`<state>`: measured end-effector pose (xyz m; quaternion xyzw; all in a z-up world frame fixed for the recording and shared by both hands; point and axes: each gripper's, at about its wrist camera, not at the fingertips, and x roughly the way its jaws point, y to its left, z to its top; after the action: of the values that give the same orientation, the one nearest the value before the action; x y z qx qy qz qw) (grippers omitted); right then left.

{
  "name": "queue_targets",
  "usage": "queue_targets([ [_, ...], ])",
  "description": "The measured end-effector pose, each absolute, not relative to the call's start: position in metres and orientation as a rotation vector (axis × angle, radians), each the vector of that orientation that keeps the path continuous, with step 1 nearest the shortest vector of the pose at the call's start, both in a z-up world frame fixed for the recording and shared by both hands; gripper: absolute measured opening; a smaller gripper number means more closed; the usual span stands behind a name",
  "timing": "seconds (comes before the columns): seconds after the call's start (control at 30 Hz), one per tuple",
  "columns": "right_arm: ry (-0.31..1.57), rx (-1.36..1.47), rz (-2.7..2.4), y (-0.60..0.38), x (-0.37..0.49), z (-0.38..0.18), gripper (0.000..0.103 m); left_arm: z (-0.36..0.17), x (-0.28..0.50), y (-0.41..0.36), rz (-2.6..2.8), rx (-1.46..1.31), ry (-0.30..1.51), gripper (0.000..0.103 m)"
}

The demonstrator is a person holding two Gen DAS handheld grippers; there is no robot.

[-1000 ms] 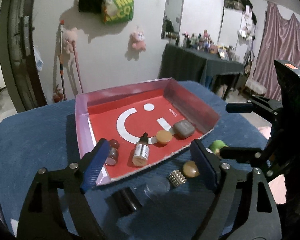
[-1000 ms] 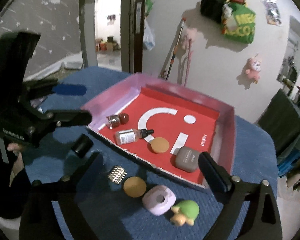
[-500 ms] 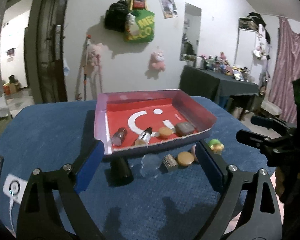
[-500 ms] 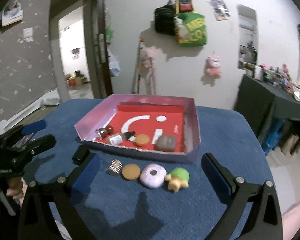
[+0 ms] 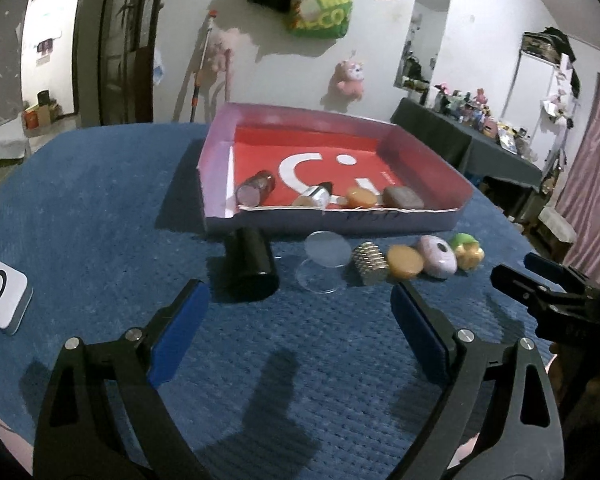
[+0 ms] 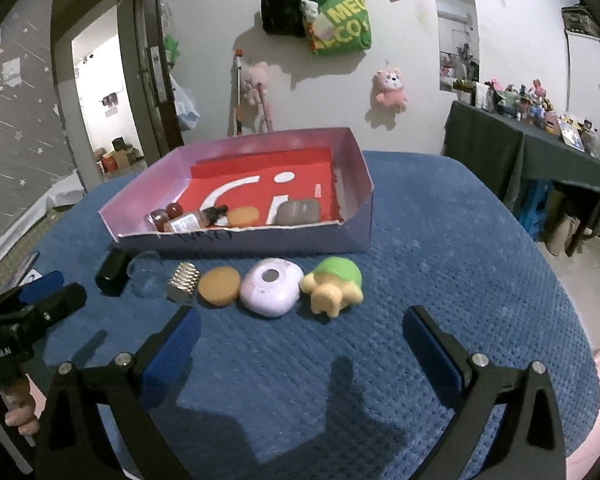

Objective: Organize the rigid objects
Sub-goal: 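Withdraw both tools from the tray, then grasp the black cylinder with the left tool while the right tool grasps the turtle toy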

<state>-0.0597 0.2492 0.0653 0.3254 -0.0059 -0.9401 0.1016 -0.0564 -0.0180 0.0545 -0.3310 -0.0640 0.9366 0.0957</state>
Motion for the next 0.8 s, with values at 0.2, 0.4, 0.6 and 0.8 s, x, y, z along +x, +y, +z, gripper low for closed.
queue_targets([
  [0.2,-0.004,0.997,-2.808,0.253,-0.071,0.060,0.103,0.052,-0.066,-0.022,2.798,-1.011,-0.177,0.093],
  [0.4,0.012,1.042,-2.814,0.258,-0.086,0.059,0.103,0.049,-0.082,-0.028,2.808,-1.064,-0.158,0.093],
  [0.6,0.040,1.089,-2.827,0.258,-0.102,0.058,0.099,0.046,-0.100,-0.033,2.817,-1.121,-0.110,0.093],
  [0.8,0.021,1.167,-2.821,0.265,-0.120,0.052,0.095,0.042,-0.116,-0.037,2.798,-1.179,-0.056,0.084],
])
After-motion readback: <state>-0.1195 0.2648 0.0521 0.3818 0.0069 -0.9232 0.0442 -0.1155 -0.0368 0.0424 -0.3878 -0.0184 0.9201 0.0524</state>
